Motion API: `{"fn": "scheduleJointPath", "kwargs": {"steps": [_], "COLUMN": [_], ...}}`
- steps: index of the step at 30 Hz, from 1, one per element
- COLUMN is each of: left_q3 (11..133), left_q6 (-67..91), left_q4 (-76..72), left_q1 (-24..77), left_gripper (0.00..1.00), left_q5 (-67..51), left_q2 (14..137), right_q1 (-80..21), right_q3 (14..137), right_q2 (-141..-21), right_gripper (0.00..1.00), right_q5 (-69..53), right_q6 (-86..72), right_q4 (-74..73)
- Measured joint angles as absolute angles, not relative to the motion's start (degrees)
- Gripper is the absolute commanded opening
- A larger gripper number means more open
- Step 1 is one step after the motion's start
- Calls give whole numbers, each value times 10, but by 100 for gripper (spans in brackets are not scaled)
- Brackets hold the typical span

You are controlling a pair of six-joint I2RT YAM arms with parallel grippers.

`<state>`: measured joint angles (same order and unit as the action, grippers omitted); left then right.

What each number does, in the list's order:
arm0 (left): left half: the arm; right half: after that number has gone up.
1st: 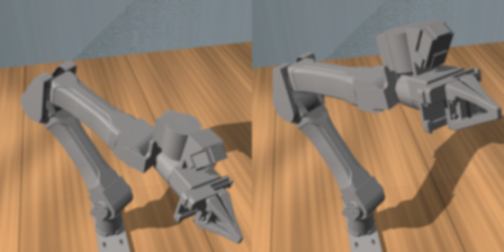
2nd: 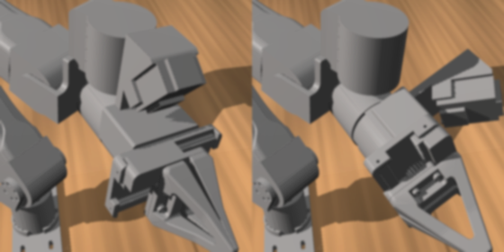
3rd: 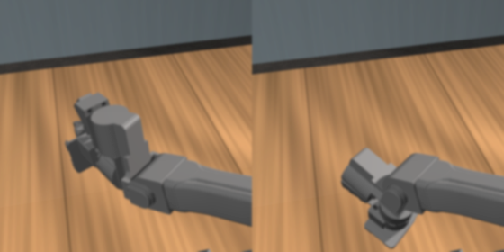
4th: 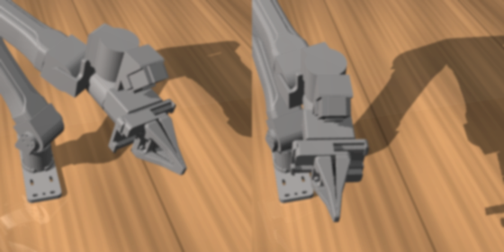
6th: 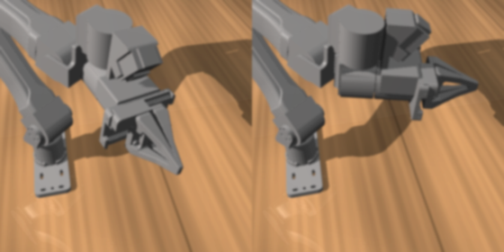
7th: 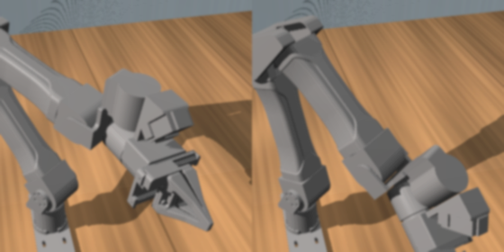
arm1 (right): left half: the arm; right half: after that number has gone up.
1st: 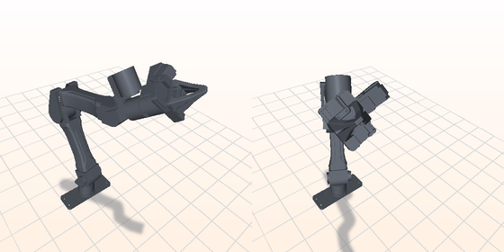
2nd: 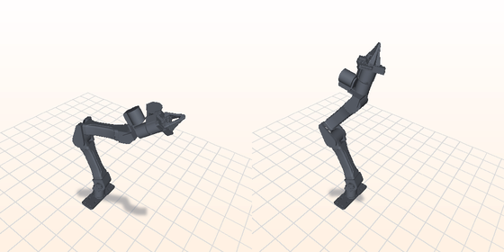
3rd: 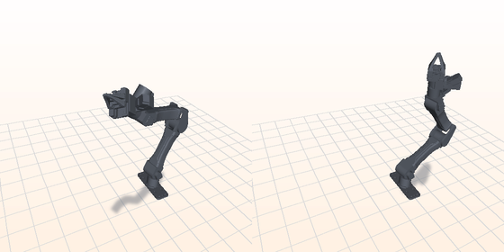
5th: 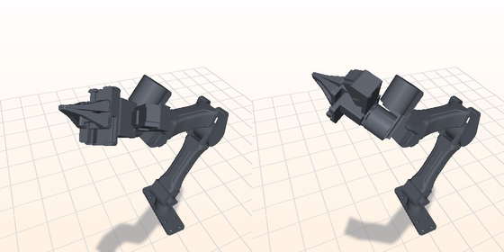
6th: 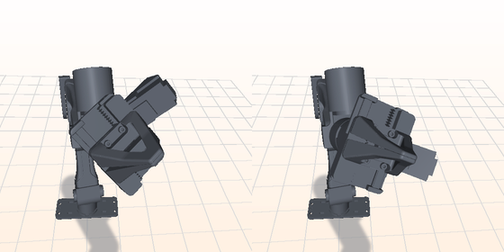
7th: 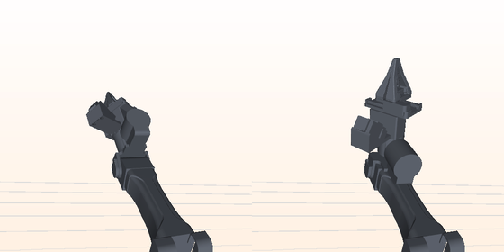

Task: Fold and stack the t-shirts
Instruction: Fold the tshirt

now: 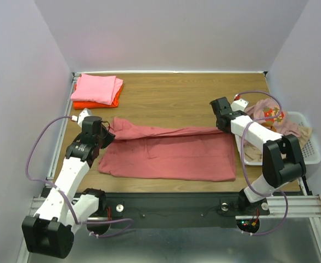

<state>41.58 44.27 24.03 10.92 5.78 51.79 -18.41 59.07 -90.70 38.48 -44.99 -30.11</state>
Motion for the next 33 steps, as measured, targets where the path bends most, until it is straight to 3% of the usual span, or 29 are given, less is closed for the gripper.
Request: {"fn": "scheduleJointPath", "kwargs": {"steps": [20,23,24,27,31,33], "left_q3": [336,336,336,336,336,336], "left_q6": [522,533,536,546,554,557], "left_q4": [305,313,315,323,333,340], "left_q1": [142,143,143,145,146,146], "left_gripper": [2,24,35,51,59,61], "left_q5": [72,80,83,91,97,101], "left_q2": [467,480,483,481,462,447], "right_q1": [-184,-184,-185,-186,-187,-188], "right_q3": [504,478,472,456,445,444], "right_q2": [-839,-818,-814,-799,-782,-776], "right_gripper": [0,2,4,15,43,50], "right_q5": [340,323,319,307,290,281], "right_q6": [-462,-470,-472,-475,-476,-471], "right_q4": [-300,-297,-298,-297,-295,-295]}}
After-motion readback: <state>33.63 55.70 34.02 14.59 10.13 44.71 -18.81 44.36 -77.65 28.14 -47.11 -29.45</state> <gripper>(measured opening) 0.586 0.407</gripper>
